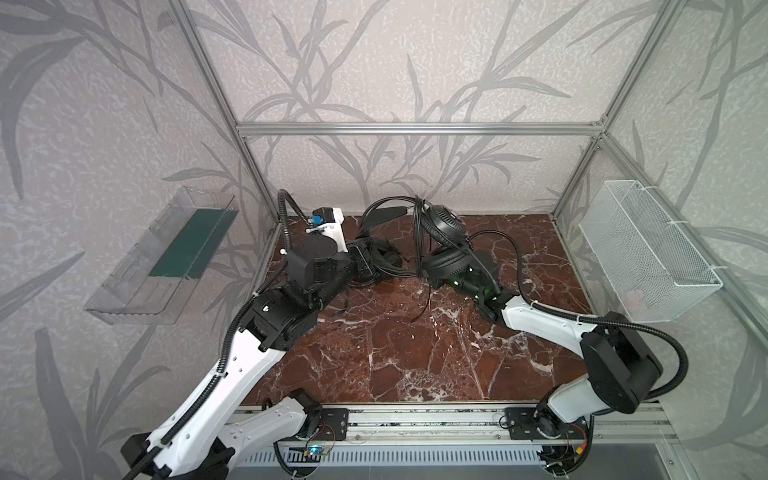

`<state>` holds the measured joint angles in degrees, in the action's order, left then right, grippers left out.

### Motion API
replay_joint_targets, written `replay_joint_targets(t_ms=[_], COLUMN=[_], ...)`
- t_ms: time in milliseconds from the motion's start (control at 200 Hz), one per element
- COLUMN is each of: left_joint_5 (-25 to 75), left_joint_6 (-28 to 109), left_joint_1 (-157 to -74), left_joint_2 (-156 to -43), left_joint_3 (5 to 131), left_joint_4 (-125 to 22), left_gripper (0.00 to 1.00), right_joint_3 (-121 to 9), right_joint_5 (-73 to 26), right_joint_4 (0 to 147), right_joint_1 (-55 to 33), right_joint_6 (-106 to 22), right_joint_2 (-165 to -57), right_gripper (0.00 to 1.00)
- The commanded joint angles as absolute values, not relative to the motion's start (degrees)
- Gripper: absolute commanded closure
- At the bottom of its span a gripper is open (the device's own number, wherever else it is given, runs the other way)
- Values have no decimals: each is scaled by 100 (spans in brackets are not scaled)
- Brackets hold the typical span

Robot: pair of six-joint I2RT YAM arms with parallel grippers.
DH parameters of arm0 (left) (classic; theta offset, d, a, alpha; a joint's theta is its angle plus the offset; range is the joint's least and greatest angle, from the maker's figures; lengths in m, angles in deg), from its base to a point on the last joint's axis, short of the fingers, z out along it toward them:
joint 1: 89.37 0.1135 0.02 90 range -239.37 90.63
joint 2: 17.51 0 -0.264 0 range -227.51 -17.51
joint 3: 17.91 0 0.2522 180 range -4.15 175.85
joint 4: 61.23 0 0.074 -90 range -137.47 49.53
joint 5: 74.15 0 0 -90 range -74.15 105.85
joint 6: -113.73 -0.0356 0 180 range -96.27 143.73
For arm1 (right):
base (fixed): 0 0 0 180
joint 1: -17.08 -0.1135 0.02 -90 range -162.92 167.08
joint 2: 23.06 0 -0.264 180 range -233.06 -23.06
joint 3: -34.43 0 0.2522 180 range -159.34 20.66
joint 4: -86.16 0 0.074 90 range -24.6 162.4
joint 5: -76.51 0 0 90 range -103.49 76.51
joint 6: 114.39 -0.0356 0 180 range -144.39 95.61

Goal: Wrap the headphones

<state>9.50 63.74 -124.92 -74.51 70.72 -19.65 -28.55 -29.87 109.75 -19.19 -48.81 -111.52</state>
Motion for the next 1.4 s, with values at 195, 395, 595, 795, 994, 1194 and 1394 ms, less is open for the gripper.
replay_joint_targets(t_ms=[195,395,595,795,994,1194,1394], left_joint_5=[1019,1047,1044,1072,1014,1039,1099], left_joint_6=[6702,6680,6671,6671,6636,6618,6663], left_joint_1=[-12466,-12468,-12461,-12463,-12466,-12463,-12462], left_joint_2=[-7291,-7321,-7383,-7441,-7447,-7498,-7549], left_joint_3=[7398,7529,7644,7752,7797,7842,7846], left_joint_4=[-2514,-2444,-2329,-2295,-2205,-2076,-2080], left_gripper=[100,100,100,100,100,100,100], right_joint_3=[-2629,-2396,-2155,-1987,-1736,-1441,-1434], right_joint_5=[-3184,-2996,-2802,-2786,-2833,-2689,-2834], right_joint_4=[12386,12726,12822,12779,12615,12007,11835], right_joint_1=[-1926,-1922,-1923,-1922,-1922,-1927,-1926], right_joint_6=[-5118,-5028,-4928,-4882,-4827,-4633,-4548], right_joint_2=[-11473,-11552,-11497,-11499,-11284,-10692,-10621], right_gripper=[62,45,36,34,33,26,26])
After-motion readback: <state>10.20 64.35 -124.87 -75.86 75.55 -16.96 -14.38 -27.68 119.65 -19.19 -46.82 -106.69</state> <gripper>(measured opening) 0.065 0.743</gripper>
